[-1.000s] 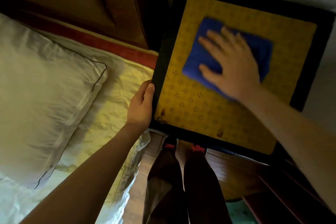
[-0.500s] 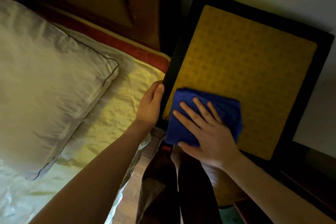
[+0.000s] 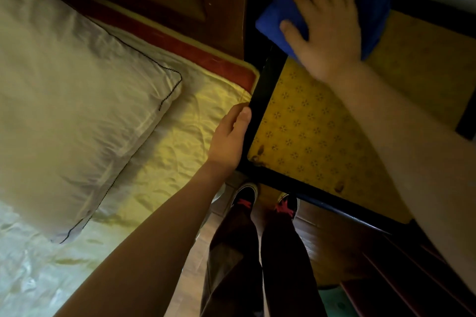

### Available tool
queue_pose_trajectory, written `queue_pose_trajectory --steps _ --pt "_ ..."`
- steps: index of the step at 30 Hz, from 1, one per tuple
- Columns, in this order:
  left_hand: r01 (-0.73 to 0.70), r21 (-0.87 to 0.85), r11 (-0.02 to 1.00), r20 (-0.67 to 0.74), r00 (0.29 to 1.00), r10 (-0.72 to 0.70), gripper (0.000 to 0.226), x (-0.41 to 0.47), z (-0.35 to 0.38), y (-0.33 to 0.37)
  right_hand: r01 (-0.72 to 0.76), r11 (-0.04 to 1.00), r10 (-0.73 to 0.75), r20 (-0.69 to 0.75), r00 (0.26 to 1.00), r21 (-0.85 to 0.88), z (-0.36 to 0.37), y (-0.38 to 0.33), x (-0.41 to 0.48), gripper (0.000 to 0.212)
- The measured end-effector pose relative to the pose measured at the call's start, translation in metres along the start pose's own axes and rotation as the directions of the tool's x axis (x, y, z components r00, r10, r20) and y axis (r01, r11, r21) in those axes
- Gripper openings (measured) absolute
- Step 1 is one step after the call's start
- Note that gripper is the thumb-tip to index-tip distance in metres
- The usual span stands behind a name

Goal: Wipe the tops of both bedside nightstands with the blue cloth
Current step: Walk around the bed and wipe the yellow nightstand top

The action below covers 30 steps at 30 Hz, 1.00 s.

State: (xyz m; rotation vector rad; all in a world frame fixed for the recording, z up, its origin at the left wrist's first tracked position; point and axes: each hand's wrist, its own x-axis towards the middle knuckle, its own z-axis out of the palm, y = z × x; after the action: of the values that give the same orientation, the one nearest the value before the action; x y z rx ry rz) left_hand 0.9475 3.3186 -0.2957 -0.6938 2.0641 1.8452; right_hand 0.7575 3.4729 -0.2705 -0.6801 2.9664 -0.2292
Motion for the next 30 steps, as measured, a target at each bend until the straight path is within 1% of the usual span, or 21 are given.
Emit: queue_pose_trajectory --steps 2,5,7,8,9,11,12,13,15,17,19,20,22,23,25,27,29,30 --pt "-0.004 -0.038 0.999 -0.007 1.0 0.004 0.026 -0.001 0.0 0.003 0.008 1.0 -0.008 0.028 1.0 0.003 0.006 -0.022 -0.056 0.064" --pt "0.011 -0.103 0.995 -0.016 1.0 -0.013 0.023 -0.001 0.001 0.006 0.059 0.995 -0.065 0.077 0.995 0.076 0.016 -0.059 -0.156 0.062" --pt "0.011 -0.074 0.997 -0.018 1.0 -0.012 0.026 -0.001 0.001 0.007 0.08 0.991 -0.094 0.128 0.987 0.111 0.019 -0.071 -0.201 0.062" --pt "0.008 -0.057 0.998 -0.02 1.0 -0.009 0.027 -0.001 0.001 0.006 0.108 0.987 -0.125 0.148 0.981 0.121 0.019 -0.071 -0.209 0.062" --pt "0.004 -0.054 0.999 -0.025 1.0 -0.005 0.028 -0.001 0.001 0.006 0.149 0.979 -0.171 0.16 0.972 0.139 0.019 -0.065 -0.205 0.061" --pt "-0.011 -0.07 0.997 -0.032 0.999 0.008 0.03 -0.001 0.002 0.005 0.212 0.965 -0.236 0.157 0.959 0.152 0.015 -0.044 -0.168 0.061" --pt "-0.01 -0.073 0.997 -0.026 1.0 0.008 0.03 0.0 0.002 0.004 0.203 0.969 -0.221 0.13 0.966 0.139 0.014 -0.03 -0.14 0.061" --pt "-0.001 -0.071 0.997 -0.017 1.0 0.0 0.03 0.0 0.002 0.003 0.164 0.98 -0.175 0.086 0.981 0.114 0.012 -0.012 -0.107 0.061" --pt "0.011 -0.073 0.997 -0.002 1.0 -0.011 0.027 0.0 0.0 0.002 0.045 0.997 -0.045 -0.006 0.999 0.063 0.006 0.027 -0.041 0.063" --pt "0.009 -0.084 0.996 0.005 1.0 -0.008 0.026 0.0 0.0 0.003 -0.041 0.998 0.042 -0.029 0.999 0.04 -0.001 0.058 0.005 0.064" --pt "0.011 -0.099 0.995 0.002 1.0 -0.011 0.026 -0.001 0.0 0.006 -0.05 0.998 0.051 -0.017 0.999 0.028 -0.005 0.064 0.018 0.065" --pt "0.014 -0.104 0.995 -0.001 1.0 -0.015 0.027 -0.001 0.001 0.006 -0.045 0.999 0.045 -0.016 0.999 0.015 -0.006 0.06 0.01 0.064" --pt "0.016 -0.103 0.995 -0.007 1.0 -0.016 0.027 -0.003 0.003 0.008 -0.025 1.0 0.025 -0.02 1.0 0.001 -0.003 0.042 -0.033 0.062" --pt "0.02 -0.097 0.995 -0.006 1.0 -0.021 0.026 -0.003 0.003 0.008 -0.014 1.0 0.014 -0.011 1.0 0.023 0.0 0.031 -0.067 0.061" --pt "0.022 -0.083 0.996 -0.016 1.0 -0.023 0.026 -0.003 0.004 0.009 0.024 0.996 -0.026 0.029 0.999 0.089 0.007 0.007 -0.143 0.06" --pt "0.015 -0.051 0.999 -0.042 0.999 -0.017 0.026 -0.002 0.004 0.01 0.06 0.992 -0.069 0.077 0.995 0.11 0.01 -0.009 -0.21 0.061" --pt "0.022 -0.023 1.0 -0.053 0.998 -0.023 0.026 -0.003 0.004 0.01 0.088 0.988 -0.103 0.114 0.988 0.125 0.012 -0.011 -0.247 0.062" --pt "0.025 -0.013 1.0 -0.056 0.998 -0.025 0.026 -0.003 0.004 0.009 0.11 0.984 -0.128 0.123 0.984 0.143 0.012 -0.006 -0.25 0.062"
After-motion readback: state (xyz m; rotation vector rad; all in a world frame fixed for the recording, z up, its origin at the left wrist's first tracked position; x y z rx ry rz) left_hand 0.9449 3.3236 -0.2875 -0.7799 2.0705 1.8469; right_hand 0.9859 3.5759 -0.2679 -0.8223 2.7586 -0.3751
